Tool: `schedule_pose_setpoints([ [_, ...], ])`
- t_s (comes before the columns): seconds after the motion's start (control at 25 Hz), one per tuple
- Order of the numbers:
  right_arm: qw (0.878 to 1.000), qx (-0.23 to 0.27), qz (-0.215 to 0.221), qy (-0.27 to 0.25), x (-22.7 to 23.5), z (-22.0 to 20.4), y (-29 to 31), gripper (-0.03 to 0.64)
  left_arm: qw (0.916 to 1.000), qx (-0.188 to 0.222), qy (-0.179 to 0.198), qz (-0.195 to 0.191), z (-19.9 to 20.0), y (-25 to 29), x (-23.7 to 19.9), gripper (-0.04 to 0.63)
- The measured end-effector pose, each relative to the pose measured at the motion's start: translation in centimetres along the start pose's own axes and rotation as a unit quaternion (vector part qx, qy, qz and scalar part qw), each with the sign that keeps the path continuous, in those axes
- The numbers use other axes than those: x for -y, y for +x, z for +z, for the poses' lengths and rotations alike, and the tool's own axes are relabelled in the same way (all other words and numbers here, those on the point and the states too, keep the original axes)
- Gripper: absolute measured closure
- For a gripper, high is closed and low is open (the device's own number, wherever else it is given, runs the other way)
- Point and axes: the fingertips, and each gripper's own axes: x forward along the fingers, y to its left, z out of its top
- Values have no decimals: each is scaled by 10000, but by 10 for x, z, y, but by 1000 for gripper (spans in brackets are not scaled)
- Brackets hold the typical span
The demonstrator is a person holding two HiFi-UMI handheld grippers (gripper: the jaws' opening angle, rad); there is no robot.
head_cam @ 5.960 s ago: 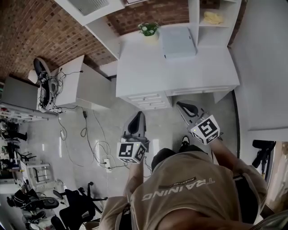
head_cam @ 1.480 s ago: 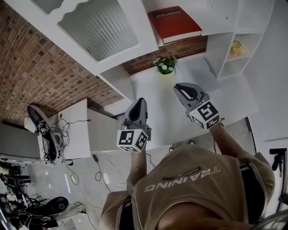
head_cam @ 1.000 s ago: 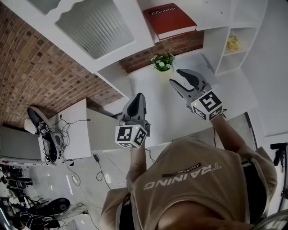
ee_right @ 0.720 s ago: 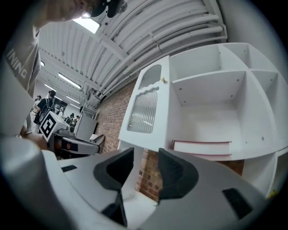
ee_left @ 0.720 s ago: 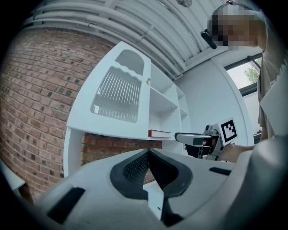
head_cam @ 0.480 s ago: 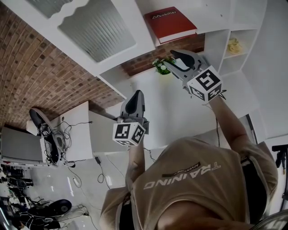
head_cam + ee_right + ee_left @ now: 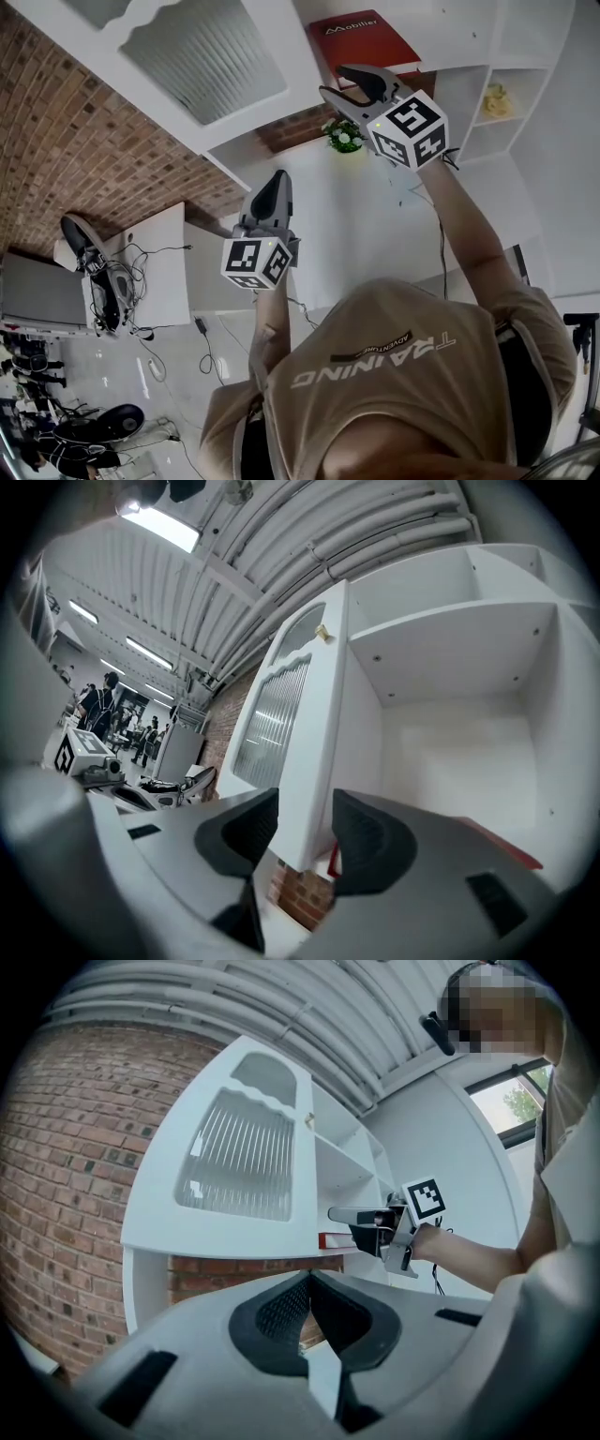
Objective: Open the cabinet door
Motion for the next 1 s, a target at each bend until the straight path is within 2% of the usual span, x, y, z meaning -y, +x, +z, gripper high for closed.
schedule_pose_setpoints([
  [0.32, 9989, -305, 348, -39, 2, -3, 33, 463, 9997, -171, -182, -57, -19, 23, -11, 588],
  [0.6, 9980, -462, 313, -286, 4, -7, 39, 463, 9989, -237, -393, 12, -39, 29, -15, 588],
  [1.0, 9977, -417, 500, 212, 1, -5, 32, 465, 9970, -304, -620, 347, -55, 7, -22, 588],
])
